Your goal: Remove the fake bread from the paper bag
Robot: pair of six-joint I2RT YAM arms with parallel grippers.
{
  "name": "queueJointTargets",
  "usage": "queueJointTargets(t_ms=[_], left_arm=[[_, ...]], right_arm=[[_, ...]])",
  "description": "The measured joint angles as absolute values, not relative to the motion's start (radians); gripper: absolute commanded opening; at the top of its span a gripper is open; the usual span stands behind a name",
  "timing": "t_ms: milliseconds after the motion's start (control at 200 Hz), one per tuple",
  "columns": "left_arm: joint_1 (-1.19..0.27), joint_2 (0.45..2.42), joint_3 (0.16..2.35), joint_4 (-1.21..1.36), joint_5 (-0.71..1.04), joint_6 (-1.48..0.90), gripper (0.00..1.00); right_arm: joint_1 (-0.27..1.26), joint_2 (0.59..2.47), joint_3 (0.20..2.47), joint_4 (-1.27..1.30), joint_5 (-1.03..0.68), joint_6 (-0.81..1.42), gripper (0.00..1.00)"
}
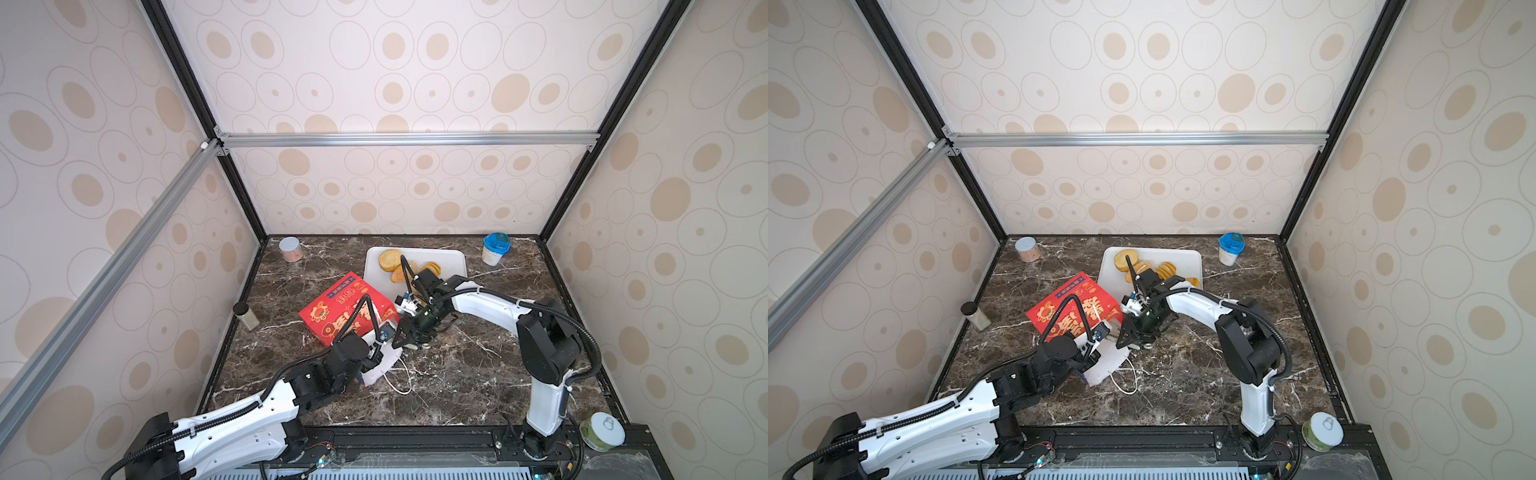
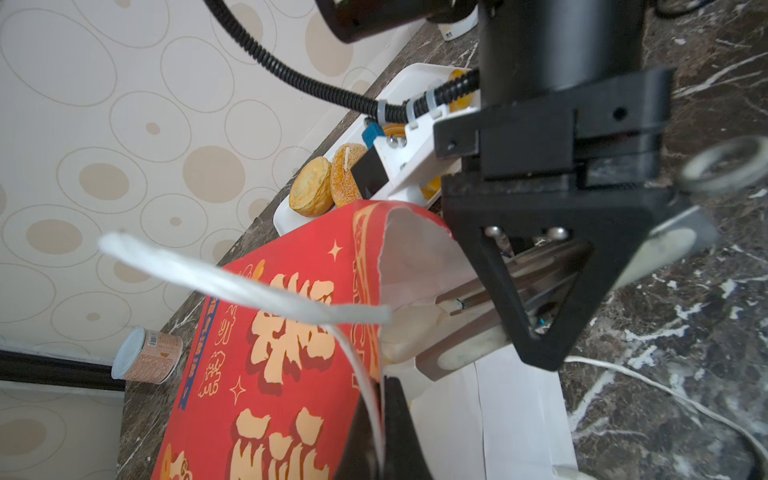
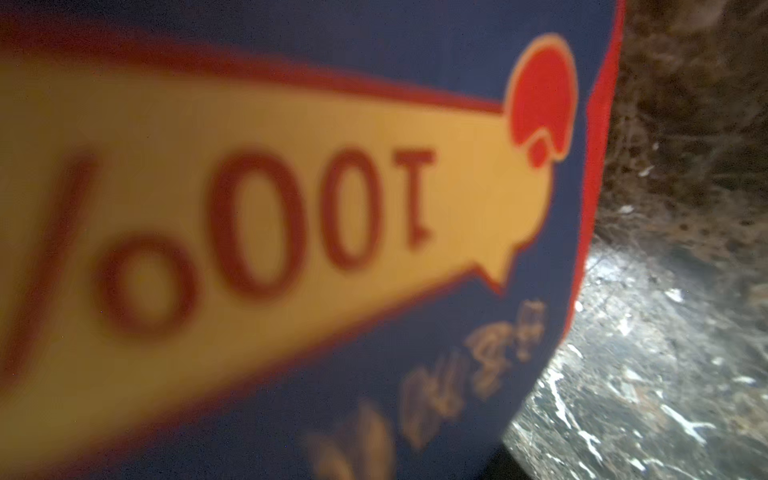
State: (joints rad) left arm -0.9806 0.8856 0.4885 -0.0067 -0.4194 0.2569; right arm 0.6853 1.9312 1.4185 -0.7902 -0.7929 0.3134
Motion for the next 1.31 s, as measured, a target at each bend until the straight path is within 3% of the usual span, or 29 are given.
queueJointTargets(t_ms=[85, 265, 345, 860, 1306], left_arm=[[-0.981, 0.891, 0.484, -0.006, -0.423, 0.262, 0.0], [-0.981, 0.894, 0.484, 0.003, -0.429, 0.261, 0.0], [-0.981, 0.878, 0.484, 0.006, -0.437, 0.258, 0.0], [-0.964, 0.82, 0.483, 0.016, -0.564, 0.155, 0.0], [-0.776, 0.924, 0.539, 0.017, -0.564, 0.001, 0.0]], right_arm=[[0.714, 1.963, 1.454, -0.834, -0.757, 0.304, 0.42], [0.746, 1.98, 1.489, -0.857, -0.731, 0.286, 0.08], [0.748, 1.98, 1.494, -0.854, -0.728, 0.287, 0.0], [0.739, 1.832, 1.386, -0.865, -0.794, 0.299, 0.0], [0.738, 1.733, 1.349, -0.844, -0.818, 0.309, 0.0]])
